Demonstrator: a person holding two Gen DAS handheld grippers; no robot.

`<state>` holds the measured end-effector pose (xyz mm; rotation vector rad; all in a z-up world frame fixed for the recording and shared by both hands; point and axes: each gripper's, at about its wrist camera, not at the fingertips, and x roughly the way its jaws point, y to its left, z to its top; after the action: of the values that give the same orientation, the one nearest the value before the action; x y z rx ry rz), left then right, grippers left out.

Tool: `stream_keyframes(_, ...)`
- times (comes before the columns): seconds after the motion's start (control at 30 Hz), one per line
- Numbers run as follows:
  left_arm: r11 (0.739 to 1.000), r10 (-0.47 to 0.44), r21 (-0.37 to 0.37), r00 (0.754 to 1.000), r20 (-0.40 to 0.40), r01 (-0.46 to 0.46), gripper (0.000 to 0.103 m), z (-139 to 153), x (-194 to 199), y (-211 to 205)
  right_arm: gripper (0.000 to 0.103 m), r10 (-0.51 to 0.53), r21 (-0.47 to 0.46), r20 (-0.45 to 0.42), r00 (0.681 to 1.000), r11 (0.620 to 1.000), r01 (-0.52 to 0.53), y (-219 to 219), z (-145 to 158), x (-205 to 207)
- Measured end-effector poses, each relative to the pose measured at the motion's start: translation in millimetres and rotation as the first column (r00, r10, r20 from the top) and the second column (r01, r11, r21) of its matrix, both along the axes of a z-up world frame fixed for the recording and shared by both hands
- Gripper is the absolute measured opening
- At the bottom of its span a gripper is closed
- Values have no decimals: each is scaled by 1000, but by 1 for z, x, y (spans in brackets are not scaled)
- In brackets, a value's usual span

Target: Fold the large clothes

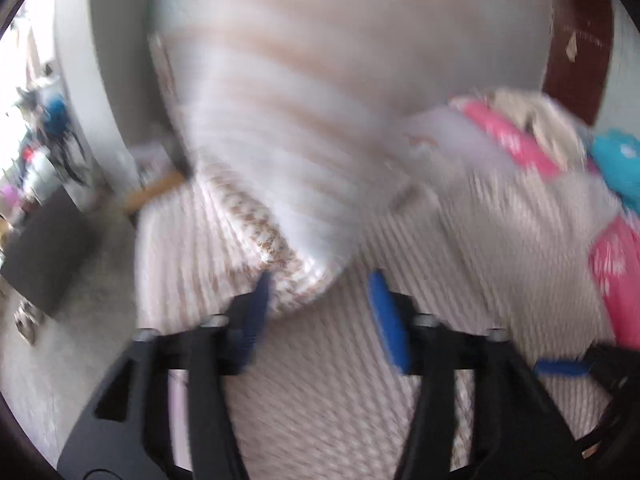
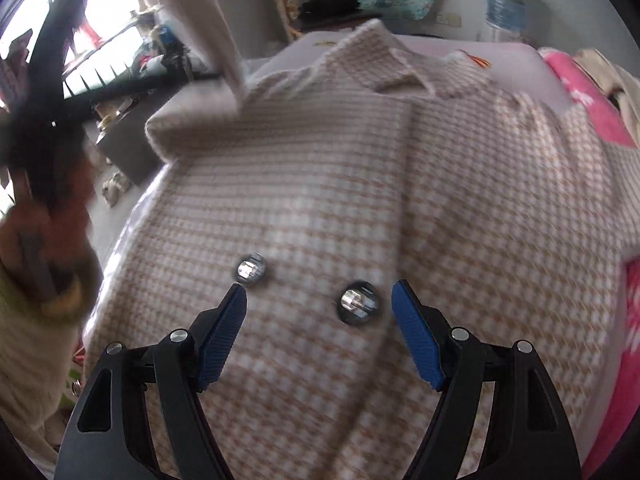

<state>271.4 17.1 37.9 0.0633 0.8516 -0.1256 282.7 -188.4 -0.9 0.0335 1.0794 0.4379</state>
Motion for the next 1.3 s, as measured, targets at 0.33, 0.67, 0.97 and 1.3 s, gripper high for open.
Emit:
stream_keyframes(0.33, 992, -34, -125, 993, -113, 19, 79, -41, -19, 25, 73, -9, 6, -122, 993, 1000, 9, -32, -10, 14)
stream_keyframes(0.67, 968, 220, -110, 973, -73, -227, 79, -42, -23, 97, 73, -23, 247, -170, 985, 967, 65, -58, 16, 115)
stream_keyframes(0.97, 938, 318, -105, 941, -111, -330, 69, -73, -15, 126, 51, -133, 218, -310, 941, 954, 206, -48, -33, 200)
stream_keyframes(1.3, 897, 404, -146, 908, -113, -418, 68, -71, -9, 149, 4, -102, 209, -12, 995, 973, 103, -33, 64, 170)
